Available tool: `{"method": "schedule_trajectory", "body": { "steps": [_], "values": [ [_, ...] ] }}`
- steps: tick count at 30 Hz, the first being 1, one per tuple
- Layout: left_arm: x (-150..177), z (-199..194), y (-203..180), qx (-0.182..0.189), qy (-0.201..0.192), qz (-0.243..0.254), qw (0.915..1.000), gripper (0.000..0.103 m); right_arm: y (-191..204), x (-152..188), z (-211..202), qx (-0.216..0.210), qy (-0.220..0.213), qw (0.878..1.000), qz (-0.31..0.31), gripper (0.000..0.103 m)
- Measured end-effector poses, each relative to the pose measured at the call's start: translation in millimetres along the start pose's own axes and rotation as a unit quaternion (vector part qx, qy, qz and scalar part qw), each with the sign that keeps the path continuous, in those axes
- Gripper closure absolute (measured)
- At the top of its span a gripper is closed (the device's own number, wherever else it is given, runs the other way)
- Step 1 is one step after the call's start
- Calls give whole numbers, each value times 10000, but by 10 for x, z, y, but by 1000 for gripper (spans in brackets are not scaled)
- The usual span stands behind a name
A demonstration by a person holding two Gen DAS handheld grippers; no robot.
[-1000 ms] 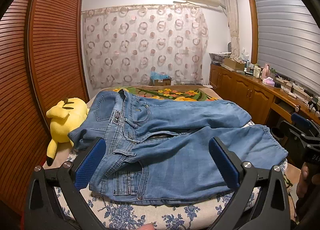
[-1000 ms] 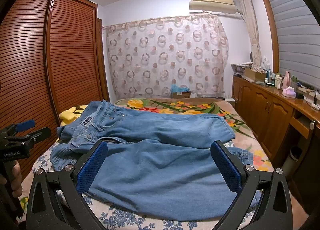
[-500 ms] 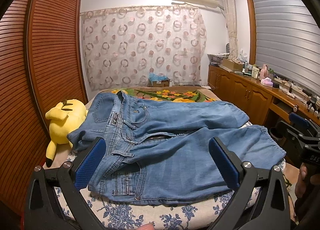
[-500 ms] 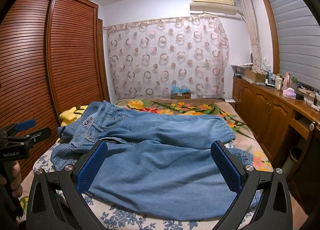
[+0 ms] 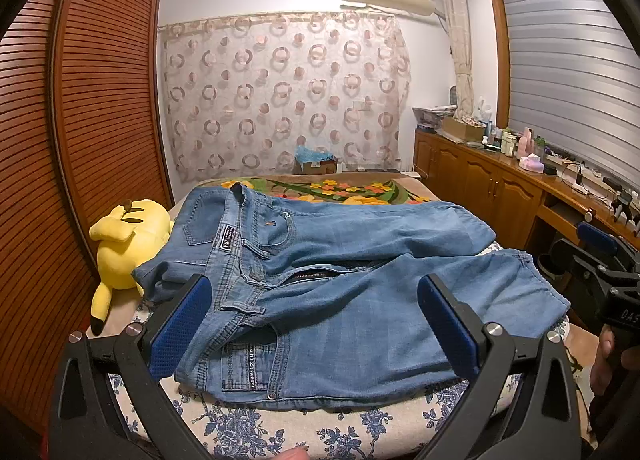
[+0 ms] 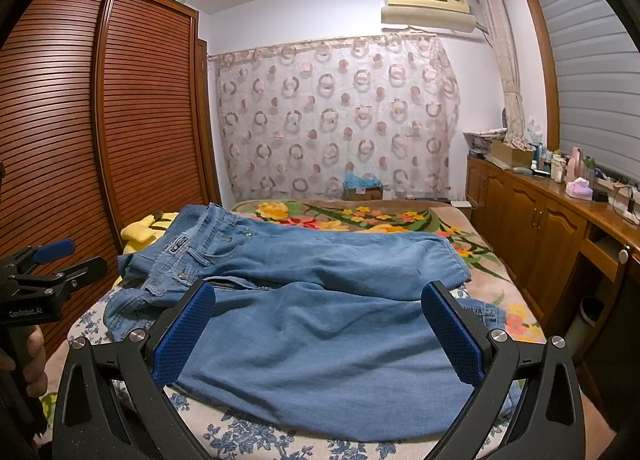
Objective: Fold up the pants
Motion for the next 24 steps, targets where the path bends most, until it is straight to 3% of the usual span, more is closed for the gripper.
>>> {"method": "schedule_trajectory", "body": {
  "steps": [24],
  "values": [
    [-9,-9,-9,-5,-15,-1,10000,0,33,4,-35,-65,-25,10000,17,0]
  ]
}}
Point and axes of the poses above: each gripper's, at about its wrist camera, not at the fingertips, and z roughly the way its jaws point, y to its left, x to its underside, the point moved 8 cm from there along z, roughly the way its jaws point, and after that the axes turned 1 degree about -x, right-handed, at the moved point
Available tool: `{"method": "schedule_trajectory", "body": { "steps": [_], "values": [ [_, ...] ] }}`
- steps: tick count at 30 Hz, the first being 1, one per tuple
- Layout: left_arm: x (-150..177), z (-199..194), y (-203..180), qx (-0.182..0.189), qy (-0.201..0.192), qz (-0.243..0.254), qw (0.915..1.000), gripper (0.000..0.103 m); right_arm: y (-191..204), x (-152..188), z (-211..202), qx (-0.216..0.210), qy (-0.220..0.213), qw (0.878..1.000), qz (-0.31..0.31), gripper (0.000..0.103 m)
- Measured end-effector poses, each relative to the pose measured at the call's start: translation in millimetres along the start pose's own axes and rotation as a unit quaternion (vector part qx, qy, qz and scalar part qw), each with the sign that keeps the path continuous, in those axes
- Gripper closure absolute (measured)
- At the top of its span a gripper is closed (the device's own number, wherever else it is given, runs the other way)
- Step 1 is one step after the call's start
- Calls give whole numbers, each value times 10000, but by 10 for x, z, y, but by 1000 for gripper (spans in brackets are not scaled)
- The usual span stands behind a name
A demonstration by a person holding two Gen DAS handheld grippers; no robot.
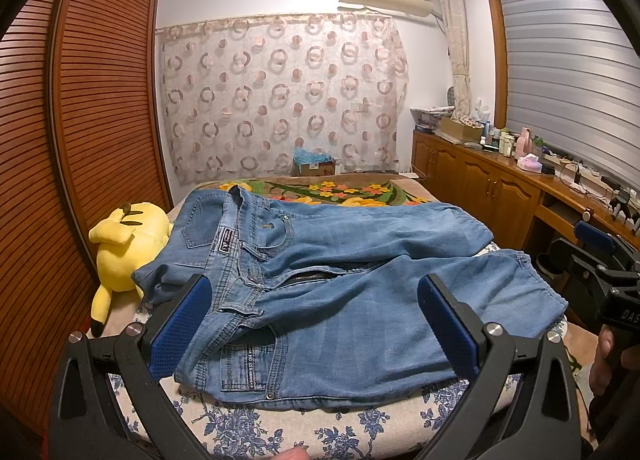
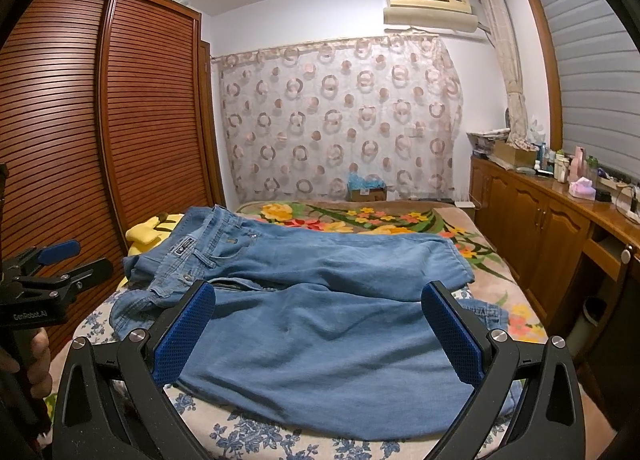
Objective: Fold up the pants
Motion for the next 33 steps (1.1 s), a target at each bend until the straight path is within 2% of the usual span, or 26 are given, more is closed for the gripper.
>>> {"method": "schedule_trajectory", "body": {
  "steps": [11,18,22,33],
  "values": [
    [1,-5,11,-41,47,17,10000,0,-22,38,31,27,66,10000,3,0],
    [12,-18,6,63,158,-38,9998,0,-51,35,47,70,103,9999,14,0],
    [136,196,124,57,334,-45,9994,0,-52,59,78,67,152,9999,30,0],
    [276,376,288,-16,545,-17,9985,0,-38,123,156,-39,336,9994,-32,0]
  ]
}}
Point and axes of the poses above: each gripper's, at about its wrist camera, not at the fingertips, and z roughly the way its jaws point, y to its left, x to its underside, the point moved 8 cm from there along z, roughly the way its jaws point, and after that the axes turned 1 degree about -x, right-handed, at the moved point
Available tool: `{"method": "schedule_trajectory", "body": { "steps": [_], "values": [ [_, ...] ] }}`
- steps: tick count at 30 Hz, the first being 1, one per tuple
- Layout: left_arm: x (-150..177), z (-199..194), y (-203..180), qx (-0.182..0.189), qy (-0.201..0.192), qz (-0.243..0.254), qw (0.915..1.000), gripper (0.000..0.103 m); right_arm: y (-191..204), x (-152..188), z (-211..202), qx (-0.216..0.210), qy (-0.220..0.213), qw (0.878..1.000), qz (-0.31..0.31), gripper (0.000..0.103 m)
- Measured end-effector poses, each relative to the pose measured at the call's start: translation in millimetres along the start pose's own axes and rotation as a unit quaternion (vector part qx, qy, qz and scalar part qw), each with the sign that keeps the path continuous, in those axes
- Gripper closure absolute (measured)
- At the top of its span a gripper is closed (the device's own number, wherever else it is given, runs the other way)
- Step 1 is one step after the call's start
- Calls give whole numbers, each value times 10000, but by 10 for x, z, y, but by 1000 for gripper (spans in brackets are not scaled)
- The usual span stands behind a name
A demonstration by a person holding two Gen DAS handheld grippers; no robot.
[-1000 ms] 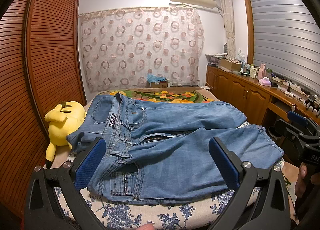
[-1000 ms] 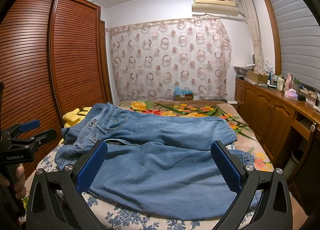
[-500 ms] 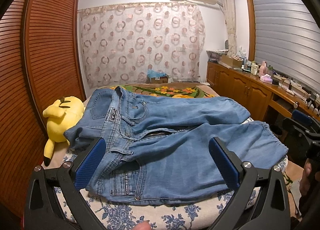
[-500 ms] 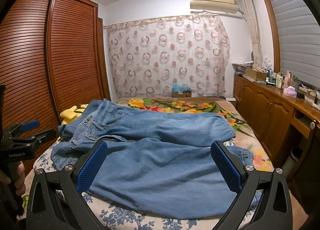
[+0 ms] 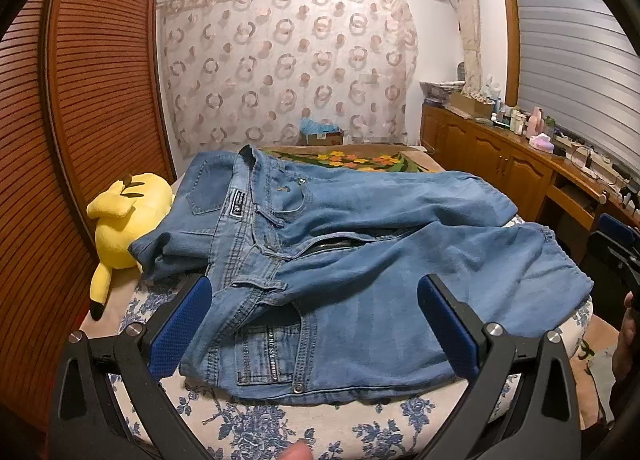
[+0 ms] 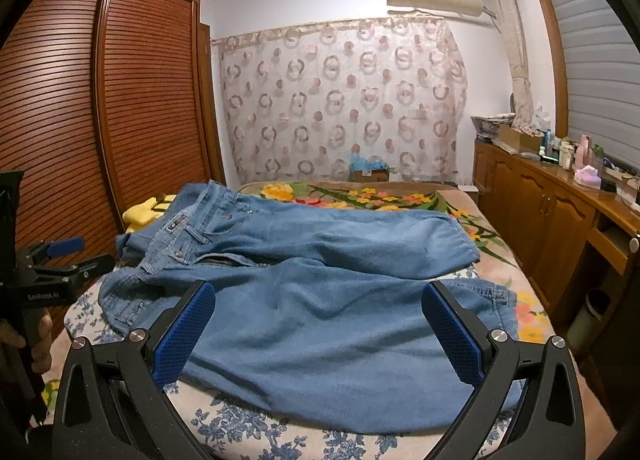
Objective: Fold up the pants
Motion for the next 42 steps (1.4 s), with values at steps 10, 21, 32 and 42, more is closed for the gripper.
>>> {"method": "schedule_trajectory", "body": {
  "steps": [10,21,32,42],
  "values": [
    [256,237,231,-42,267,-104,9996,0,-118,86,213,-41,319,9995,-47,0],
    [511,507,651,45,556,-521,9971,1,-234,200,392,54,810,9967,-40,0],
    [225,697,841,267,522,-415,9974,30,-239,106,411,126,955,9953,24,0],
    [344,1298,678,615,1376,33,9886,50,-197,93,595,25,953,9954,-124,0]
  ]
}}
Point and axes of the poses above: each gripper's, at about its wrist camera, not at the fingertips, and z roughly the way its jaws point, y to its left, x to its underside, the point moved 8 cm from there along z, roughly the way its jaws point, and after that the axes turned 1 degree about -x, right-handed, at the moved point
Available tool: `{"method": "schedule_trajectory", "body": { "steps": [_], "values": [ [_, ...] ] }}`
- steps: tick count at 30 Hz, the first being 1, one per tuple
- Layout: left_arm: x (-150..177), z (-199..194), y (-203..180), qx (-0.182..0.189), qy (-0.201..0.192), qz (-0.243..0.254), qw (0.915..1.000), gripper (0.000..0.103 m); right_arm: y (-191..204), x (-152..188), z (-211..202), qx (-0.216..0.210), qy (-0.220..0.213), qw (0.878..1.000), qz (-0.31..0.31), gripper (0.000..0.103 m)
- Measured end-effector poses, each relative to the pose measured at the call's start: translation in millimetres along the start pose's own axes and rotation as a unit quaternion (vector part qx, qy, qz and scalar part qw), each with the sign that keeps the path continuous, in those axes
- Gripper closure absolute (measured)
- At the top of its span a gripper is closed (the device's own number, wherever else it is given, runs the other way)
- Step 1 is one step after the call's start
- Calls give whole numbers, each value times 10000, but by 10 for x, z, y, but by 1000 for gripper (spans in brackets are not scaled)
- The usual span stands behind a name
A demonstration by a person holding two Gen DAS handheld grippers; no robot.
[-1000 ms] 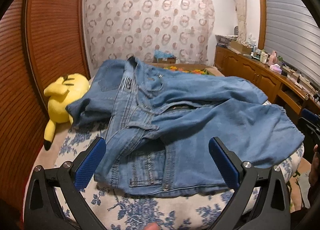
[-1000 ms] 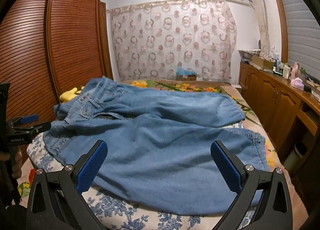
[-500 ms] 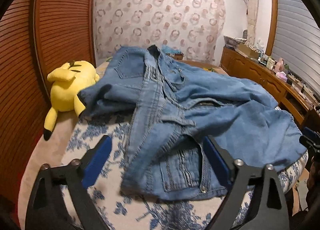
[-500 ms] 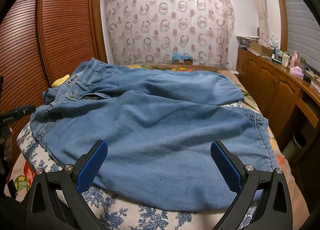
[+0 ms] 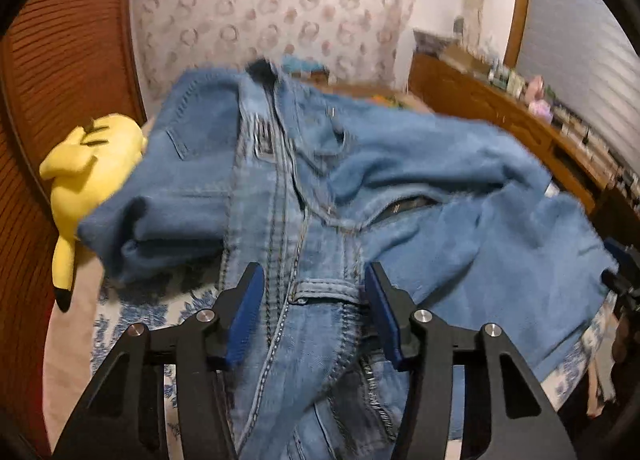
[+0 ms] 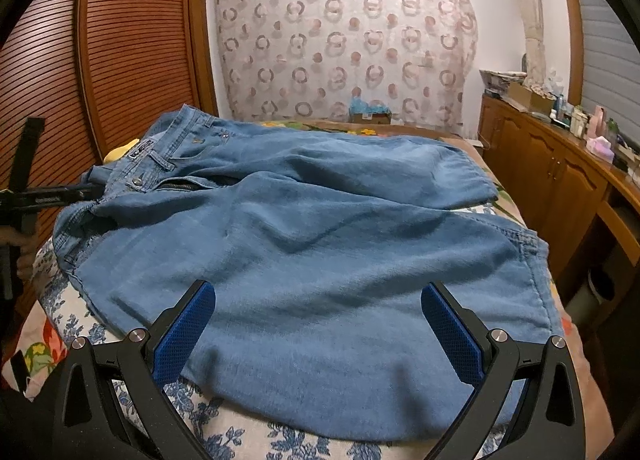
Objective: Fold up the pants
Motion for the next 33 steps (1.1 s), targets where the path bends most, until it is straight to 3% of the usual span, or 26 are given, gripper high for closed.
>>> {"method": "schedule_trajectory", "body": {
  "steps": [6,8,11,16,19,22,27,33],
  "values": [
    [74,77,6,-65,181,69,9998,53,-44,37,71,-112,116,9999,-6,0],
    [70,80,14,-145,183,101,9997,70,-72,42,79,-136,150,9998,8,0],
    [66,52,1,-248,125,185,9994,81,-100,32,70,-127,159,9998,26,0],
    [10,-74,14,-239,-73,191,9995,89,-140,27,74,-84,161,9998,76,0],
    [-65,-186,35,-264,-272,145,9992,91,-127,34,94,-63,186,9998,86,0],
    [-152,-262,168,-517,-475,61,9975,91,-122,40,97,-54,203,9997,96,0],
    [-90,-106,306,-589,-261,-59,9979,91,-125,39,75,-38,198,9997,108,0],
    [-16,-163,237,-469,-315,-115,9983,86,-132,39,67,-8,204,9997,127,0]
  ]
}}
Point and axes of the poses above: each gripper's, at about its wrist camera, not at the fingertips, and z roughly the way its jaws point, y to its left, x to its underside, the point moved 8 cm from there along z, roughly the way its jaws point, and after that the axes turned 1 degree about -x, right-handed, at the moved point
